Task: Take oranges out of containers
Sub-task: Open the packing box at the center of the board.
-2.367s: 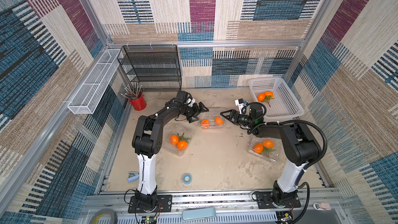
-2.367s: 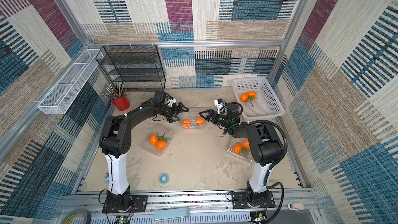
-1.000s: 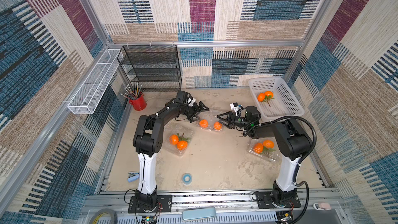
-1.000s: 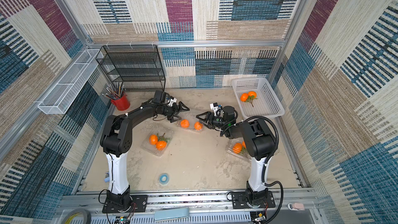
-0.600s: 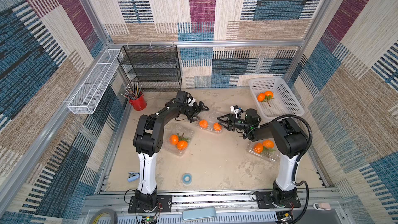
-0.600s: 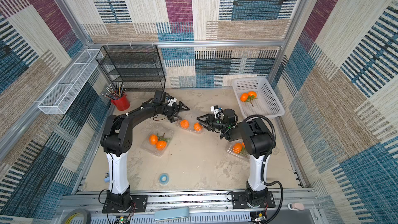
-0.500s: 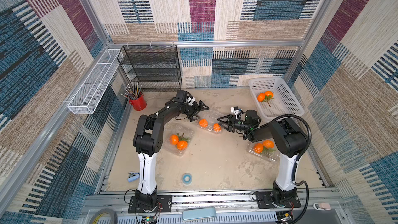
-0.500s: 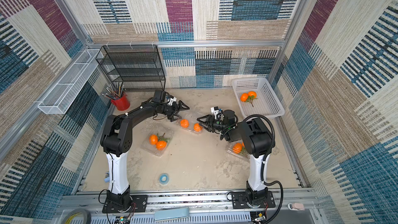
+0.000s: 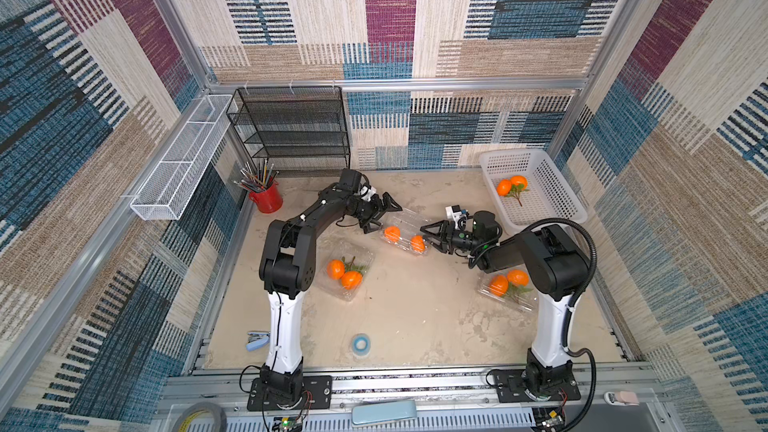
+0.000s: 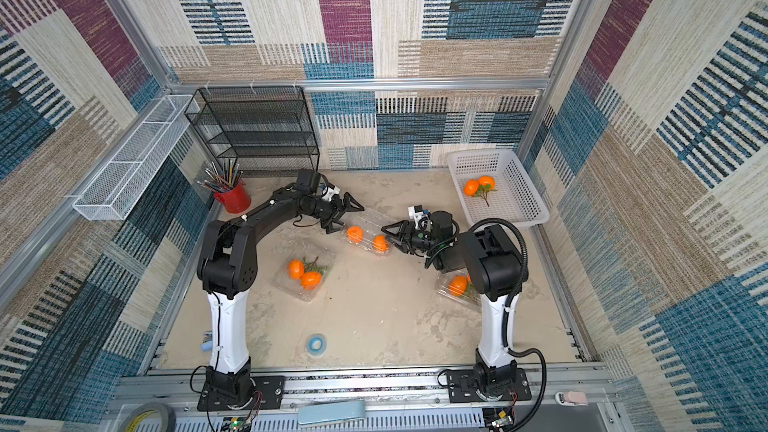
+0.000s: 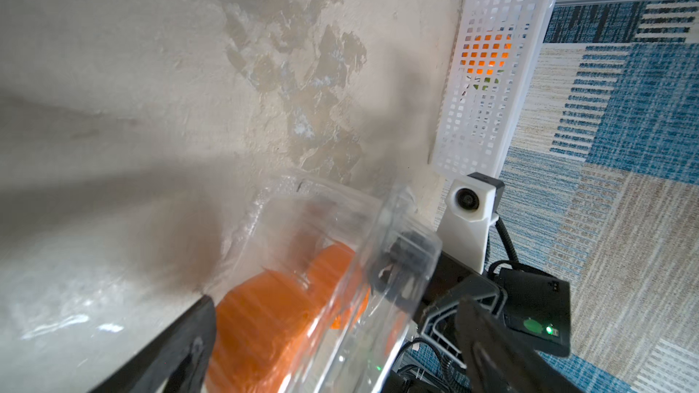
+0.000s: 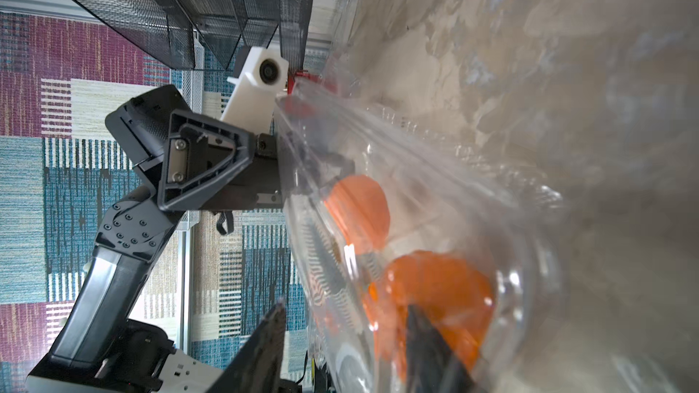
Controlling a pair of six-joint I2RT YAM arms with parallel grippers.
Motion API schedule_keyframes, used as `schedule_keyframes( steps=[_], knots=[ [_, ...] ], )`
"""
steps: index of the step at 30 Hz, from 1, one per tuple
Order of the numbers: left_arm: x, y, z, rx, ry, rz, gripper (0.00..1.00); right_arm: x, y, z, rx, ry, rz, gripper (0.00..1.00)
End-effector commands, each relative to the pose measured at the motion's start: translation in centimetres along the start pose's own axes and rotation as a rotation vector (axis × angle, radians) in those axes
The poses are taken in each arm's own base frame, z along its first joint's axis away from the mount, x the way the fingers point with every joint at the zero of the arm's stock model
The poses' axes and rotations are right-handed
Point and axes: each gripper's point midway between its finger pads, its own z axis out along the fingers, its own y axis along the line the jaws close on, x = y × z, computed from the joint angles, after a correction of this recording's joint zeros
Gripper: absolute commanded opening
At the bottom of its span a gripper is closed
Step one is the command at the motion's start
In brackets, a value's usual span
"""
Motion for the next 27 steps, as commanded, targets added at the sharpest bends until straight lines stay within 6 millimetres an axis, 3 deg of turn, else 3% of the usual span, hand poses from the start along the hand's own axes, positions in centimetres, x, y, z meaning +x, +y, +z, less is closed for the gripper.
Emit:
schedule_keyframes(
  steps=[1,8,13,16,22,27],
  knots=[
    [0.5,0.5,-0.7,-0.049,0.024,0.042,1.0,-0.7,-0.5,0.5,0.026,0.02,-0.048,0.54],
    [0.1,2.4,0.2,-0.062,0.038,-0.022,0.99,-2.6,-0.8,0.9,0.02,0.038,0.018,0.49],
    [-2.2,-1.6,-1.2,0.022,0.005,-0.092,1.0,-5.0,1.3,1.4,0.079,0.052,-0.001,0.49],
    [-3.0,-2.5,-1.5,0.015,0.001,-0.114,1.0,-6.2,2.2,1.7,0.117,0.069,-0.002,0.49],
    [-2.9,-1.2,-1.0,-0.03,-0.011,-0.168,1.0,-7.5,0.7,1.9,0.149,0.121,0.055,0.49],
    [-2.7,2.7,-1.6,-0.155,0.009,-0.254,0.99,-8.4,-0.2,1.6,0.206,0.089,0.059,0.49]
  ],
)
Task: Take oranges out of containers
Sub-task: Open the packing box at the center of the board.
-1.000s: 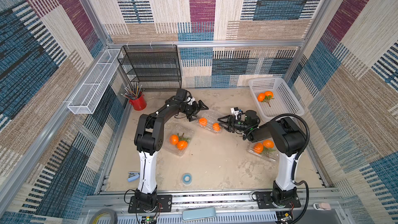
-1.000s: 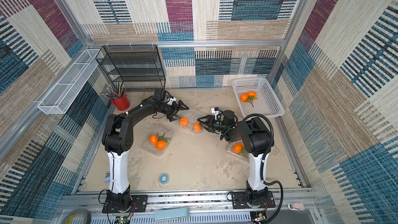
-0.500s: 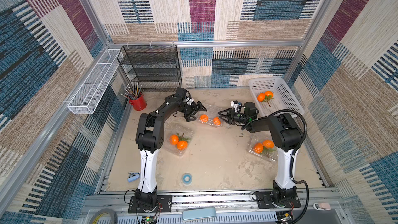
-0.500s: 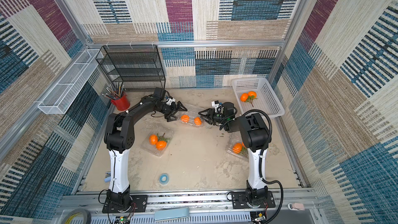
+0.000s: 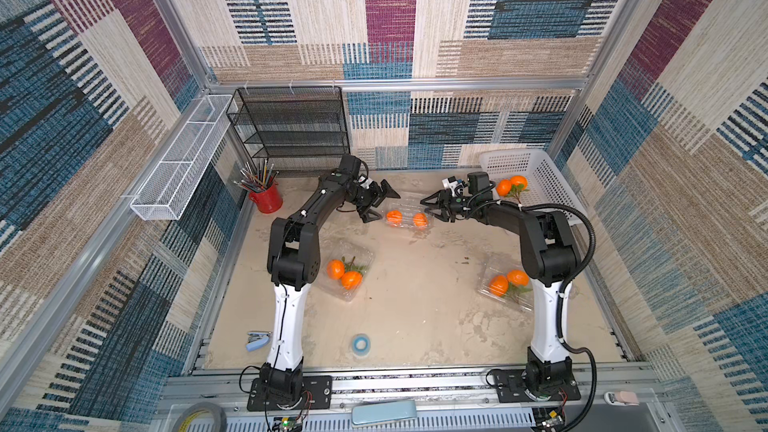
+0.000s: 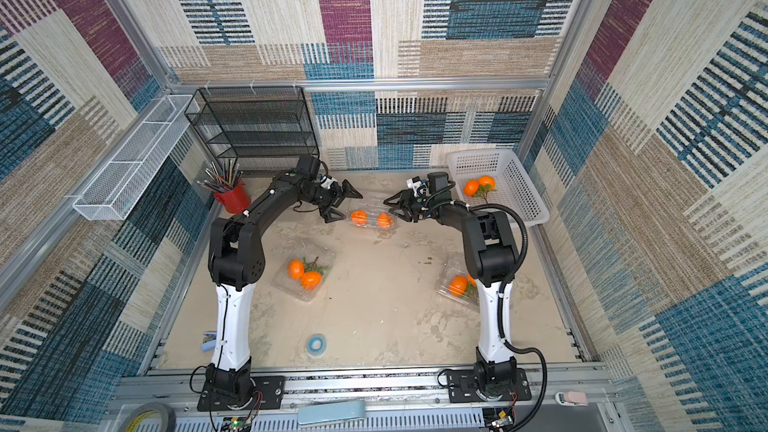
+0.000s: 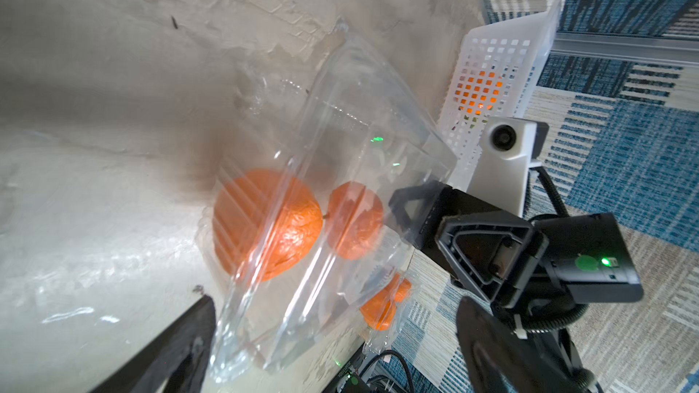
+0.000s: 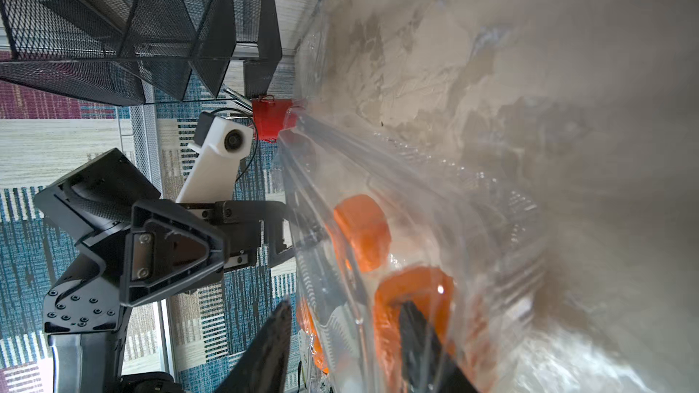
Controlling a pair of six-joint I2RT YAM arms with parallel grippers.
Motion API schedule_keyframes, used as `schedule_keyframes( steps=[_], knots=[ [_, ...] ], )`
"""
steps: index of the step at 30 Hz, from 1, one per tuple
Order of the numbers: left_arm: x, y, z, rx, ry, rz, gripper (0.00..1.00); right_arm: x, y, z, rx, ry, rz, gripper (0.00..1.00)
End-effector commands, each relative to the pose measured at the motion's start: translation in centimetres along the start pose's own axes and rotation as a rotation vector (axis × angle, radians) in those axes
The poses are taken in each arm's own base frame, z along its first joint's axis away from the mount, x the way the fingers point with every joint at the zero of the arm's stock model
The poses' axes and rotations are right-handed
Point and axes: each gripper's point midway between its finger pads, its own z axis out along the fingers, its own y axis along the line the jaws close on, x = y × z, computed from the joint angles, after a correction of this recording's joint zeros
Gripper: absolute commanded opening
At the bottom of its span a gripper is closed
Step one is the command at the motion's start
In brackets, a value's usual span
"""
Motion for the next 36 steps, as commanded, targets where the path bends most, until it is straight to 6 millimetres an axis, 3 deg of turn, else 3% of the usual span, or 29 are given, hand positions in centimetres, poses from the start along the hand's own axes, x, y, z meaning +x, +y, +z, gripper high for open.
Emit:
schedule_keyframes(
  steps=[1,3,8,12,15,18,21,28,36],
  knots=[
    [0.3,3.6,-0.6,-0.099,0.017,-0.134,1.0,0.2,-1.0,-0.2,0.034,-0.006,0.026,0.49],
    [0.2,4.1,-0.8,-0.1,0.015,-0.16,0.99,0.2,-1.3,-0.3,0.044,-0.023,0.054,0.49],
    [0.0,2.8,-2.0,-0.095,-0.022,-0.127,1.0,1.0,-1.8,-0.3,0.05,0.004,0.062,0.48],
    [0.6,2.4,-2.2,-0.081,-0.025,-0.099,1.0,1.7,-1.1,-0.7,0.032,0.033,0.025,0.48],
    [1.9,1.1,-1.2,-0.036,0.002,-0.055,1.0,2.8,-0.9,-0.8,0.002,0.07,0.034,0.48],
    [2.7,1.1,-0.2,-0.029,0.017,-0.055,1.0,3.7,0.0,-1.4,-0.032,0.081,-0.015,0.48],
    [2.7,1.4,0.8,-0.024,0.038,-0.037,1.0,4.1,-1.1,-1.5,0.012,0.079,-0.011,0.48],
    [2.3,1.0,0.3,-0.023,0.022,0.023,1.0,5.3,-1.7,-1.6,-0.007,0.093,-0.006,0.45],
    [2.2,1.8,1.1,-0.029,0.028,0.03,1.0,6.4,-0.8,-2.1,-0.058,0.1,-0.007,0.4]
  ],
)
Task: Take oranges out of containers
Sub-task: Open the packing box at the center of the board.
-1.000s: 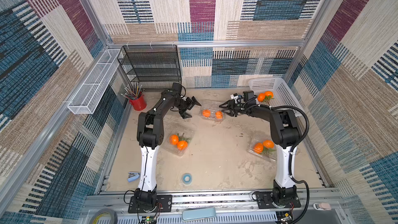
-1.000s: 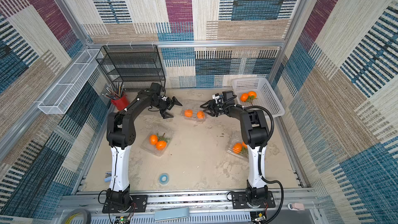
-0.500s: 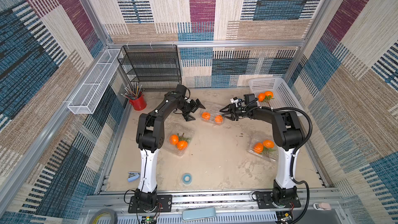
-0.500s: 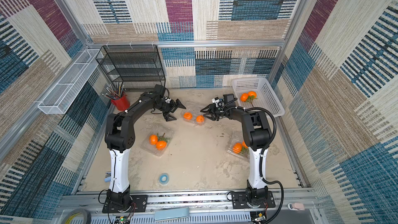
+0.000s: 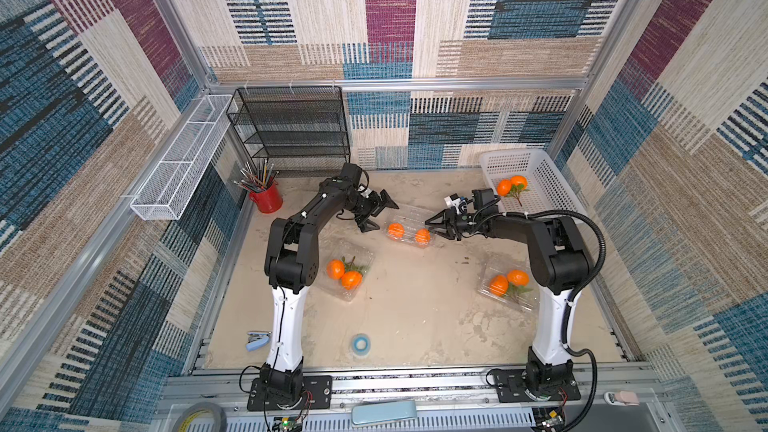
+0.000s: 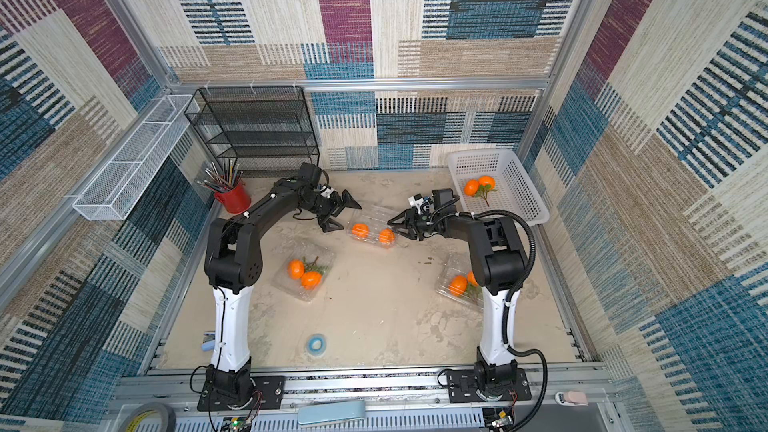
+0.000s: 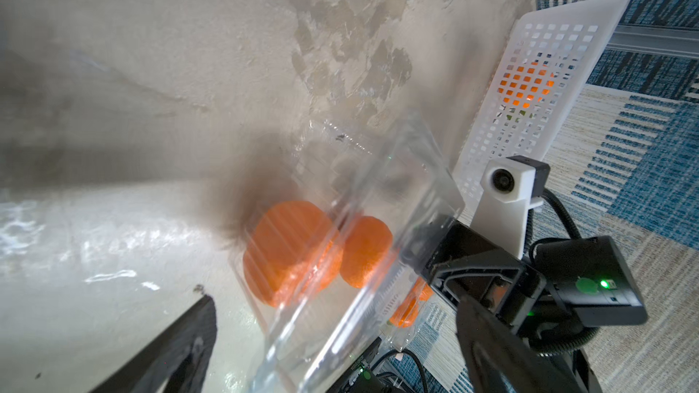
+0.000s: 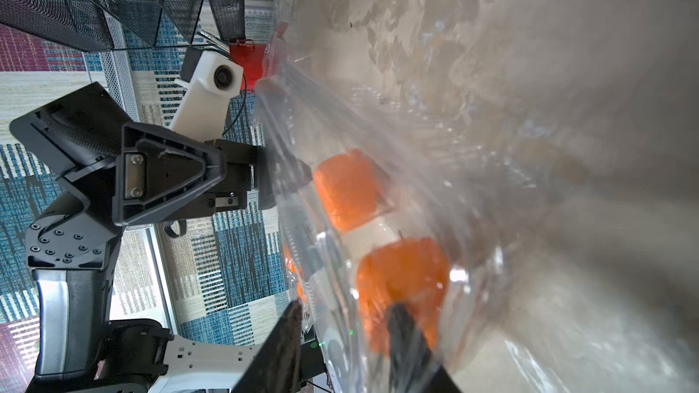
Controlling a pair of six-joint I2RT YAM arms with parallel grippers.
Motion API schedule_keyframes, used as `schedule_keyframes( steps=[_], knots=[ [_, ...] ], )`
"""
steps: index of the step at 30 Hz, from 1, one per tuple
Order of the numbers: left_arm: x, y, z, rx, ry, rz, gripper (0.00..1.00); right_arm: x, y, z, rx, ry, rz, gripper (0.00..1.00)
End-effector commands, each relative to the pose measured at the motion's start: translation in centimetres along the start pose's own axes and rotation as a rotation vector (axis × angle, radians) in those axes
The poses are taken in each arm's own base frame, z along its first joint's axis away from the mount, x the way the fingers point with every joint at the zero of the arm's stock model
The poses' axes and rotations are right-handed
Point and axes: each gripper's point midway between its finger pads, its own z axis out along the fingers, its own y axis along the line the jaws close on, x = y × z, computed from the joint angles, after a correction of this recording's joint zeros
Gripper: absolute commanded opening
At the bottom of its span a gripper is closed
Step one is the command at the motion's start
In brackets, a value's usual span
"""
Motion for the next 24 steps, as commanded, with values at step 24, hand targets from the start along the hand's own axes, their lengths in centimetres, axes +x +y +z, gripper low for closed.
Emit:
schedule_keyframes(
  steps=[24],
  knots=[
    [1.3,-2.3,-2.3,0.023,-0.043,-0.097,1.0,-0.9,4.0,-2.4,-0.262,-0.205,0.438,0.22]
  ],
)
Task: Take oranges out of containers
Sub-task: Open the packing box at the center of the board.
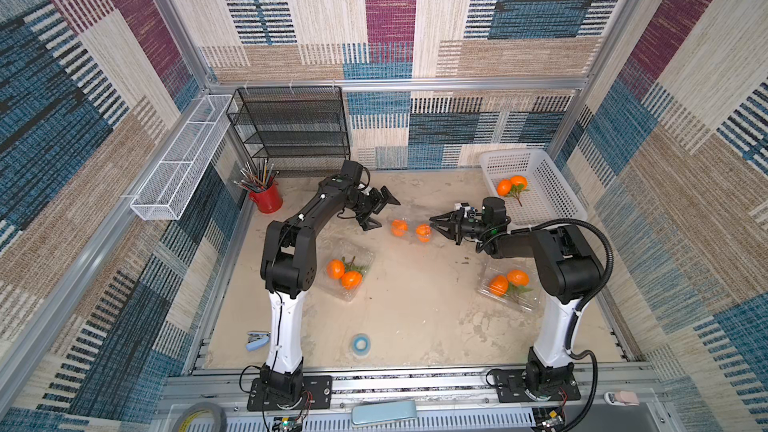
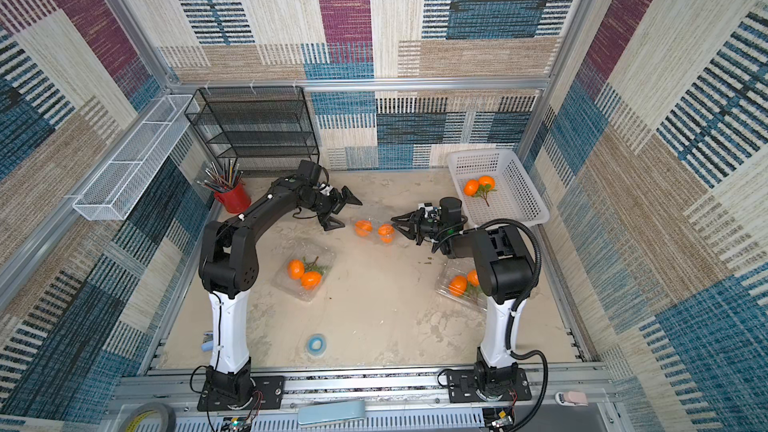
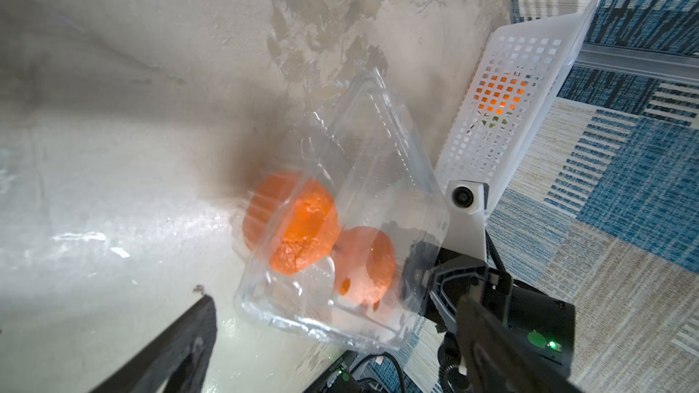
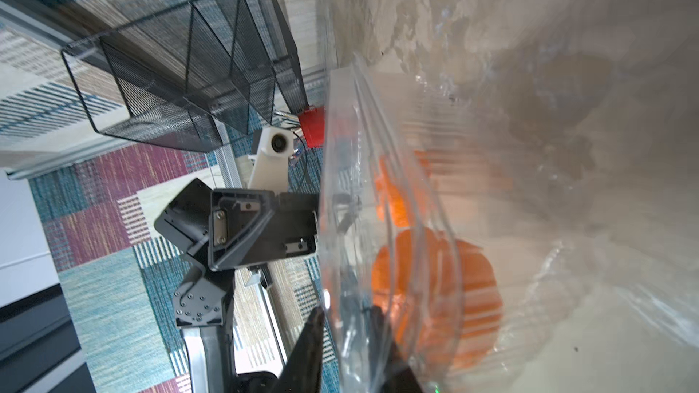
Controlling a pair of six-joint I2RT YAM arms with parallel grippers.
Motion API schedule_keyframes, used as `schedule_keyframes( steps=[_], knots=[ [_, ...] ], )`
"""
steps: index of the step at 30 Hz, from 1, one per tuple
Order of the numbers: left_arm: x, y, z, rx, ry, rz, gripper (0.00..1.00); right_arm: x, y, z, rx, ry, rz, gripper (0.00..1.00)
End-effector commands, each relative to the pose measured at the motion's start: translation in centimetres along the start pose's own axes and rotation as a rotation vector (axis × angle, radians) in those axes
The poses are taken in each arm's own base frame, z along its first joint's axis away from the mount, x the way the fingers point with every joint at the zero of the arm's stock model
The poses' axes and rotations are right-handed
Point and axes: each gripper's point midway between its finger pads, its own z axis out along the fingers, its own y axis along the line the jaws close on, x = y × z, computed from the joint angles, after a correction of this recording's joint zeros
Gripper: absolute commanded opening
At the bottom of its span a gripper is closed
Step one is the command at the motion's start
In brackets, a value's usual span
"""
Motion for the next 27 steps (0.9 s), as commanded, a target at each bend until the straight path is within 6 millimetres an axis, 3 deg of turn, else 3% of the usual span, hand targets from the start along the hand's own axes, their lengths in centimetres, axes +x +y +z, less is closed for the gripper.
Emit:
schedule_keyframes(
  steps=[1,7,14,27],
  knots=[
    [0.3,-0.4,-1.1,0.001,-0.018,-0.036,1.0,-0.4,2.0,-0.3,-0.081,-0.042,0.081,0.21],
    [0.8,-3.2,-2.4,0.158,-0.048,-0.046,1.0,-1.8,3.5,-0.3,-0.107,-0.11,0.137,0.18],
    [2.1,-3.1,-2.1,0.293,-0.066,-0.062,0.94,-3.3,4.2,0.1,-0.132,-0.152,0.195,0.17],
    [3.9,-3.1,1.8,0.317,-0.073,-0.116,0.81,-2.6,3.8,0.9,-0.15,-0.13,0.233,0.17]
  ],
)
